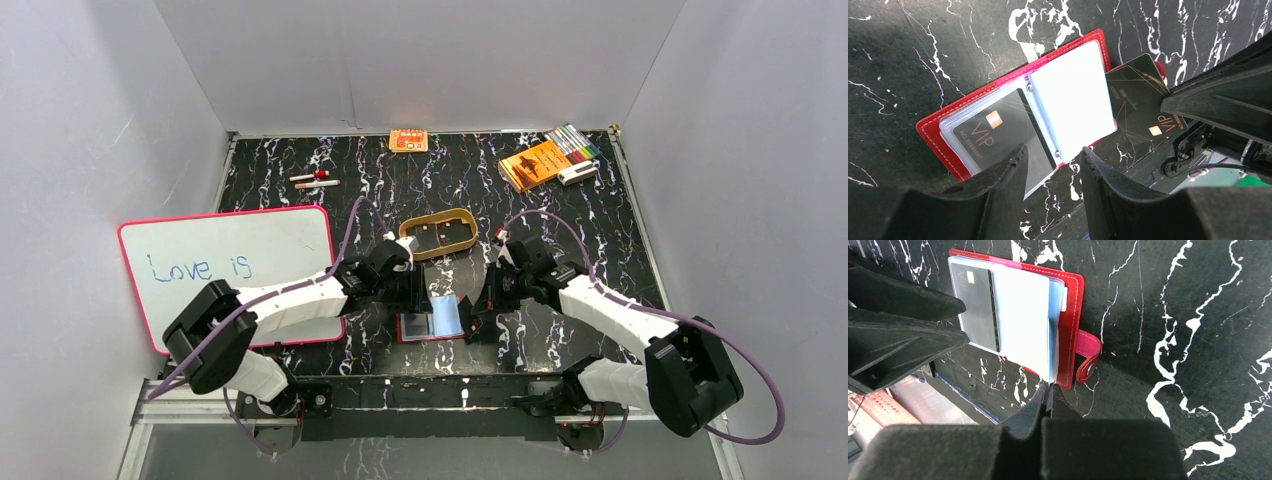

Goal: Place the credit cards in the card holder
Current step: Turn over the card slot in the card holder.

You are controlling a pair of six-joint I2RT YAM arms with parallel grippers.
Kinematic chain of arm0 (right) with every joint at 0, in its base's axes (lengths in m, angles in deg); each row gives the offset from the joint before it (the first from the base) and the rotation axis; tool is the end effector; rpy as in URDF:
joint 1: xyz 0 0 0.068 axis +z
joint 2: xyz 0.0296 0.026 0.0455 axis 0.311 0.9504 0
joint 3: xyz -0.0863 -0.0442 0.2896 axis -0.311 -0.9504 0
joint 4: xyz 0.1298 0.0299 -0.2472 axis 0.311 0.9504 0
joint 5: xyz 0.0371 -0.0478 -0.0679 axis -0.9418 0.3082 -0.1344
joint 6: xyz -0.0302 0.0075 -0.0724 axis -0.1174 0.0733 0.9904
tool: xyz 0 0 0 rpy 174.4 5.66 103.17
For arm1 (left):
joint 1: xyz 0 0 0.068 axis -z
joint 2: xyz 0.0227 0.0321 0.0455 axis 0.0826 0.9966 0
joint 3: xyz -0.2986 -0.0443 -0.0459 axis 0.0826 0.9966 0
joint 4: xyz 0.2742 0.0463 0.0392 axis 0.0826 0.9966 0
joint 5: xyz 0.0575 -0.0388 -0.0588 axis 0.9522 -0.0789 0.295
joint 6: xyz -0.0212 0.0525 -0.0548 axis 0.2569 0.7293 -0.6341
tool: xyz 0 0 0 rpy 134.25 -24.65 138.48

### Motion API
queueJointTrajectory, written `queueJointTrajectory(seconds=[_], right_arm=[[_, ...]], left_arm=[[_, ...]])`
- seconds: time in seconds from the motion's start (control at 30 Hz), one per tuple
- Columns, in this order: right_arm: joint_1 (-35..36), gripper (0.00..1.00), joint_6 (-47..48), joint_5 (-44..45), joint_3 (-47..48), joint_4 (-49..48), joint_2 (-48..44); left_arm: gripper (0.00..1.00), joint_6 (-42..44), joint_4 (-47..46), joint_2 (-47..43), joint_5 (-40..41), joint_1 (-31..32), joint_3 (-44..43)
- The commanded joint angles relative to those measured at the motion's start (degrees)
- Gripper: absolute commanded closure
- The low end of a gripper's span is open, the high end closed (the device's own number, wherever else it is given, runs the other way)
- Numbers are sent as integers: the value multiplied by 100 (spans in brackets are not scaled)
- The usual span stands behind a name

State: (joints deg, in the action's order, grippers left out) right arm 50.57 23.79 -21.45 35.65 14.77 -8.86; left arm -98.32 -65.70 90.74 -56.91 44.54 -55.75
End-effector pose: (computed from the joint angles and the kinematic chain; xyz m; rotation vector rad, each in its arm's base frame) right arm 0.1959 0.1513 0.1835 -0.1068 2.6464 0.8746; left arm 0.2048 -0.2533 0.1911 0.2143 2.4987 -0.9325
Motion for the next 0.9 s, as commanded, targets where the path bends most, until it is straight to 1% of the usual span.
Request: queueJointTrajectory(seconds=[0.0, 0.13, 0.37, 0.73, 0.87], right_arm=[[65, 100, -15, -216, -92, -349, -122], [91, 100, -36, -487, -199, -702, -275], [198, 100, -72, -726, -252, -1036, -303], [286, 100, -337, -1006, -482, -1650, -190], [292, 100, -348, -996, -465, -1650, -178]], left_arm=[[60, 54, -109, 77, -229, 30, -150], [60, 41, -186, 149, -319, 30, -175], [53, 0, -496, 316, -647, 29, -286], [52, 27, -568, 599, -737, 34, -264], [51, 44, -578, 611, -748, 29, -299]])
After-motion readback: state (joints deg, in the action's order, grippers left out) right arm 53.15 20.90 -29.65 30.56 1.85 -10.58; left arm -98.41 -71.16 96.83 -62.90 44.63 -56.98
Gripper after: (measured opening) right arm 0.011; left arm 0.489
